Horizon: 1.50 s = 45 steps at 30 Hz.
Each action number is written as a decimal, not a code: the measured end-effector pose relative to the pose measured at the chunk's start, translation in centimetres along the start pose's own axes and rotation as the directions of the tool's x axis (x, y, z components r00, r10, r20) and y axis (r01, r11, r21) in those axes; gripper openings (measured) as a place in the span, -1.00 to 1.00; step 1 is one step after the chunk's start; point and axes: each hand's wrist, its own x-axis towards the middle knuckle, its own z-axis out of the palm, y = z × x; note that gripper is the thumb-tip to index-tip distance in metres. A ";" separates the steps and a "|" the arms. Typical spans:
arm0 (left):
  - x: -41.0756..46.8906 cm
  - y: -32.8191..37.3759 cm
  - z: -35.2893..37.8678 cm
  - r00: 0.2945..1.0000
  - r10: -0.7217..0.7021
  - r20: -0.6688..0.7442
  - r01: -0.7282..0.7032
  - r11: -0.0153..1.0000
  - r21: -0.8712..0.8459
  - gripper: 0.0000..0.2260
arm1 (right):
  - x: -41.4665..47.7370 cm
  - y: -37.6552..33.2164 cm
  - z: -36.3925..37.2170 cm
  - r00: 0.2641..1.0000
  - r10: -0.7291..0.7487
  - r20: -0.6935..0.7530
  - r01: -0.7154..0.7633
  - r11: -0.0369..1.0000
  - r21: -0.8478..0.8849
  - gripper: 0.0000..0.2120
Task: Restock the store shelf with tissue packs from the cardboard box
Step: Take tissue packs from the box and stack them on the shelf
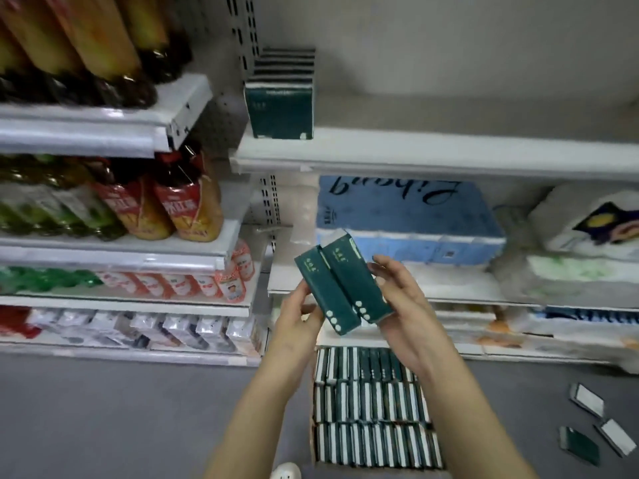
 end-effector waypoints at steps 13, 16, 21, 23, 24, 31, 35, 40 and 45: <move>-4.3 11.4 -2.1 0.998 -0.058 0.020 0.060 0.854 -0.517 -0.50 | -3.1 -8.9 4.1 0.962 0.198 0.190 -0.166 0.971 -0.171 -0.42; -4.8 12.6 -2.3 0.996 -0.009 0.090 0.050 0.883 -0.466 -0.42 | -3.5 -10.1 4.6 0.962 0.163 0.220 -0.115 0.969 -0.217 -0.43; -4.5 13.4 -2.4 0.996 0.075 0.055 -0.052 0.939 -0.340 -0.51 | -3.0 -11.2 5.4 0.960 0.119 0.252 -0.067 0.977 -0.203 -0.58; -4.2 13.8 -2.7 0.996 0.089 0.030 -0.077 0.957 -0.280 -0.53 | -2.3 -11.1 5.6 0.965 0.106 0.241 -0.052 0.974 -0.221 -0.67; -3.9 14.0 -3.0 0.995 0.101 0.024 -0.091 0.958 -0.271 -0.55 | -1.9 -11.0 5.7 0.969 0.096 0.229 -0.041 0.971 -0.235 -0.69; 0.6 14.7 -6.2 0.991 0.130 -0.034 -0.135 0.964 -0.229 -0.69 | 2.8 -10.9 7.8 0.992 -0.004 0.130 0.034 0.972 -0.231 -0.74; 4.7 15.6 -7.6 0.986 0.163 -0.045 -0.164 0.986 -0.022 -0.67 | 5.9 -11.2 9.6 0.981 -0.074 0.181 0.125 0.948 -0.293 -0.61; 10.9 17.1 -9.5 0.957 0.291 0.010 -0.289 0.946 0.147 -0.63 | 10.5 -12.1 12.4 0.971 -0.178 0.163 0.224 0.914 -0.339 -0.64; 15.7 16.7 -11.0 0.951 0.303 -0.059 -0.292 0.945 0.149 -0.61 | 14.2 -12.3 12.5 0.950 -0.311 -0.020 0.290 0.906 -0.309 -0.56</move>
